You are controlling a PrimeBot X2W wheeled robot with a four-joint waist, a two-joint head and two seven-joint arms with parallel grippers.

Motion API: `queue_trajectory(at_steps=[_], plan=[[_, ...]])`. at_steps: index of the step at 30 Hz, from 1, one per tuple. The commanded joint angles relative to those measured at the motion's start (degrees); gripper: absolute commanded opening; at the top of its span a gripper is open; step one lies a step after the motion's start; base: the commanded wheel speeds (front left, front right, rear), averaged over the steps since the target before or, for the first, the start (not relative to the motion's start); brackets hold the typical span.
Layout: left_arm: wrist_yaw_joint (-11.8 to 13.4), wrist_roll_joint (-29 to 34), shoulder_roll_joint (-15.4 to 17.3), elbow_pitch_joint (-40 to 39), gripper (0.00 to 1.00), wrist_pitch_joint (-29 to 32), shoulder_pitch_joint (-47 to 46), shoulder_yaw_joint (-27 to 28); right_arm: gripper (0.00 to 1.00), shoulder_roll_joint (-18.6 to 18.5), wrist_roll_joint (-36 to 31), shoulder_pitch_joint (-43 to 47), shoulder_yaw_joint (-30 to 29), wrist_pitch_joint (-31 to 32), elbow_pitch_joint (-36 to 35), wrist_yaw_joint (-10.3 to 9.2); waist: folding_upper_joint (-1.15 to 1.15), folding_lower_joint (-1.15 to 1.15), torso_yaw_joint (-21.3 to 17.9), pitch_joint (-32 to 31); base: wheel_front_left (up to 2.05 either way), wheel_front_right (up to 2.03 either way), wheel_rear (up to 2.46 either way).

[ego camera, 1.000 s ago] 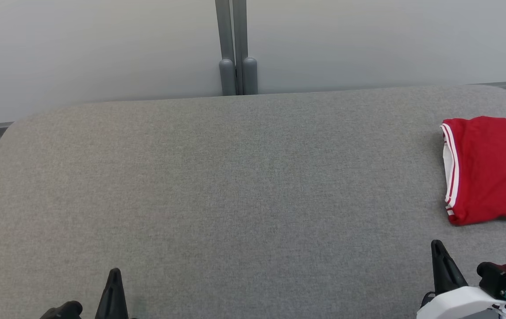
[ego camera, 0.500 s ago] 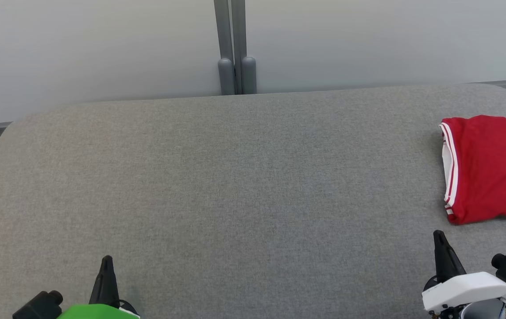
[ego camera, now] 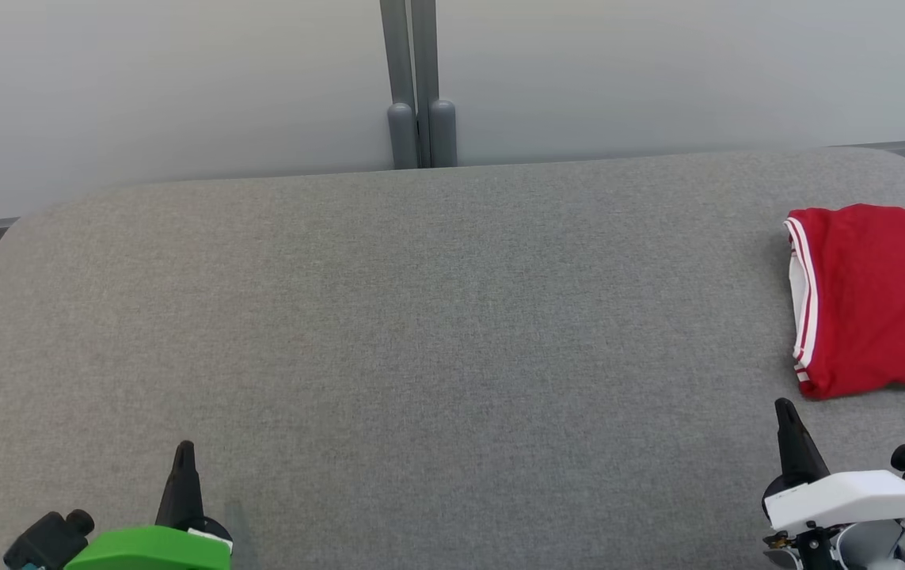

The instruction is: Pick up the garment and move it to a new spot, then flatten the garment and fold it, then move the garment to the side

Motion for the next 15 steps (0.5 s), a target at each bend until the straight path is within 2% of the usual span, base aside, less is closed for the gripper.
queue_trajectory(at_steps=[1, 15], plan=[[-0.52, -1.82, 0.4, -0.51, 0.0, 0.5, -1.84, 0.51, 0.0, -0.35, 2.1, -1.53, -0.15, 0.44, -0.79, -0.03, 0.0, 0.0, -0.02, 0.01, 0.0, 0.0, 0.0], [-1.46, -10.79, 0.46, -0.4, 0.0, 3.06, -3.63, 1.83, 0.0, -0.43, 12.93, -2.82, -0.31, 3.02, -0.82, -0.03, 0.0, 0.0, -0.19, 0.12, 0.0, 0.0, 0.0]])
